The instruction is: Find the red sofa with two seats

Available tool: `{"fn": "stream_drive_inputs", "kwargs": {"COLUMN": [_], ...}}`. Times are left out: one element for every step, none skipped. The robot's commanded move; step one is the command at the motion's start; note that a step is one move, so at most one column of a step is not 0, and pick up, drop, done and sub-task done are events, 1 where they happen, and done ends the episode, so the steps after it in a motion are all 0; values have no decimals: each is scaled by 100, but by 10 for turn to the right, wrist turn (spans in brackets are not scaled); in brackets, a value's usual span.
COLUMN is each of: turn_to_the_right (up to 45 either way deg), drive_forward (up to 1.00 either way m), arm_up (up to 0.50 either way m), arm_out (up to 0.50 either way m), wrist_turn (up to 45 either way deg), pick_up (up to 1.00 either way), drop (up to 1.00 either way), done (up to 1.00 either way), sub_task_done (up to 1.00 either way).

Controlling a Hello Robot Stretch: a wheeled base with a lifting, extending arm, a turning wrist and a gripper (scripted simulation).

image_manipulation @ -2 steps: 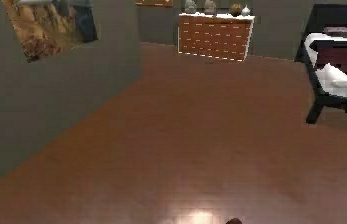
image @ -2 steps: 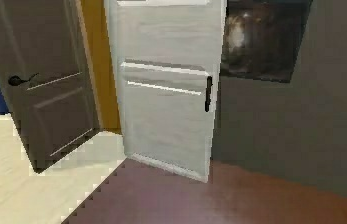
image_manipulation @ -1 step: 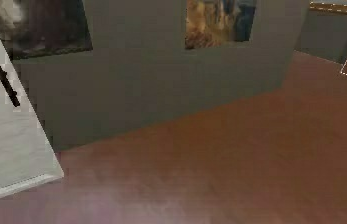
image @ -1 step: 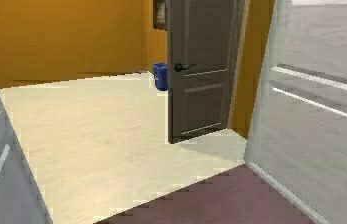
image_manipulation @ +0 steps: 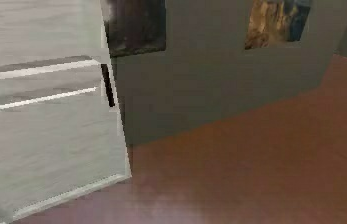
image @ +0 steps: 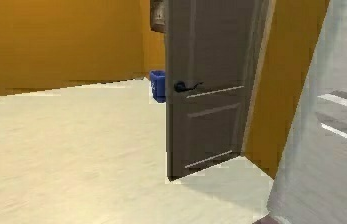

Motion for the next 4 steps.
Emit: {"fn": "stream_drive_inputs", "kwargs": {"turn_to_the_right": [-240,0,-120,0], "drive_forward": [0,100,0,10], "arm_up": [0,0,0,0], "arm_out": [0,0,0,0], "wrist_turn": [0,0,0,0], "pick_up": [0,0,0,0], "drop": [0,0,0,0], "done": [0,0,0,0], "sub_task_done": [0,0,0,0]}}
